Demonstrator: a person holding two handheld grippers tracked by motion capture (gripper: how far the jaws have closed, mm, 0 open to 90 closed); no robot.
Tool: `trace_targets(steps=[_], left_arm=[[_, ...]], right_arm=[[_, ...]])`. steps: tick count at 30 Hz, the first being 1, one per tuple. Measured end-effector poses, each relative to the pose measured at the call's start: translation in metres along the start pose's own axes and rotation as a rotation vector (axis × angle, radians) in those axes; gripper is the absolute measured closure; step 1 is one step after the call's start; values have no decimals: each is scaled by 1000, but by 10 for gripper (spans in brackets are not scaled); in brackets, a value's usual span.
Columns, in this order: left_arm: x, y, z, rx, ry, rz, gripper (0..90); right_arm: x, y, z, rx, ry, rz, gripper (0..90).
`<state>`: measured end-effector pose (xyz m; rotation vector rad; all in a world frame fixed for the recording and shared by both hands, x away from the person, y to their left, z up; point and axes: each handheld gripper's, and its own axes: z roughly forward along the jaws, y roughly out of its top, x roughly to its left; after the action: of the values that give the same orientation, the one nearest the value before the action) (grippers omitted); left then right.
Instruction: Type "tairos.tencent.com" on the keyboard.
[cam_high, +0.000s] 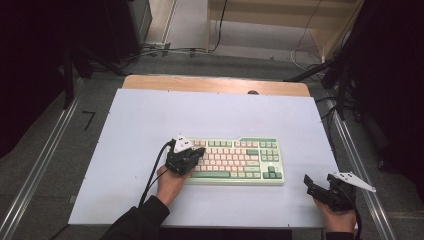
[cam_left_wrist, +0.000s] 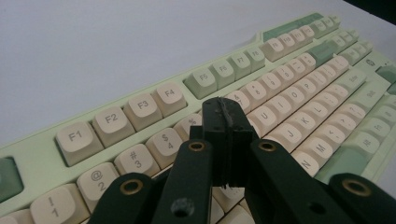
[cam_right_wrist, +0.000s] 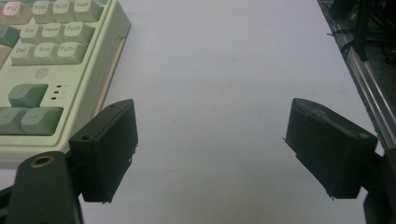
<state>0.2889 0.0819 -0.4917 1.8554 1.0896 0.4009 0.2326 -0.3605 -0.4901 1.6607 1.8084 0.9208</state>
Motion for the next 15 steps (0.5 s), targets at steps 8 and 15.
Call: trace_targets(steps=[8, 15], left_arm=[[-3, -1, 6, 32, -4, 10, 900], [-4, -1, 7, 42, -1, 6, 900]], right_arm=[[0, 0, 0, 2, -2, 0, 152], [0, 0, 1, 5, -5, -4, 152]])
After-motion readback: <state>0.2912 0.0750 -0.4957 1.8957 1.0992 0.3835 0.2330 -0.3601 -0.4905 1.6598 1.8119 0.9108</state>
